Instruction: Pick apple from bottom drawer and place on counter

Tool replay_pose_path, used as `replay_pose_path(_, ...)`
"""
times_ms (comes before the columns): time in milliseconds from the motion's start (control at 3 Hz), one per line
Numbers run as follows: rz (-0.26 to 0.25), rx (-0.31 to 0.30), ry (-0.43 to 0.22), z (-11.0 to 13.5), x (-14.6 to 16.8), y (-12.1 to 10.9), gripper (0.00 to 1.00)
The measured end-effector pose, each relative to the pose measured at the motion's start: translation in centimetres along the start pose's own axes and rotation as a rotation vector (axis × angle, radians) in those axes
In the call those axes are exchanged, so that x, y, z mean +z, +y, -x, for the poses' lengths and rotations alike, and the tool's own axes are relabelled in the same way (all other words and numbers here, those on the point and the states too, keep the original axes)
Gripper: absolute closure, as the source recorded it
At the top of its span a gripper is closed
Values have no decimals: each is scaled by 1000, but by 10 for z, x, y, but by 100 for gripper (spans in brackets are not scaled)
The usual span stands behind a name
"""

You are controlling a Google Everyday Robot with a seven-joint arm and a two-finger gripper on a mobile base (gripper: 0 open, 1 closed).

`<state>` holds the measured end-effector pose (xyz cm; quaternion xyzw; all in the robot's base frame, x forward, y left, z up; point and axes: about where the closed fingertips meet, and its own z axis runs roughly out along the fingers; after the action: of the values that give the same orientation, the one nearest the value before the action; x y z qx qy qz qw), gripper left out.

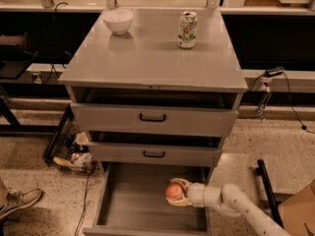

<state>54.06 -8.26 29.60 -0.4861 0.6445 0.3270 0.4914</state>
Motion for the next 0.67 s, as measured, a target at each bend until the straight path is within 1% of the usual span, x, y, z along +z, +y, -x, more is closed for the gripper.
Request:
replay_pose_path(333, 16, -51, -42, 27, -21, 7, 100)
replay_pose_path(667, 14, -154, -100, 78, -62, 14, 100)
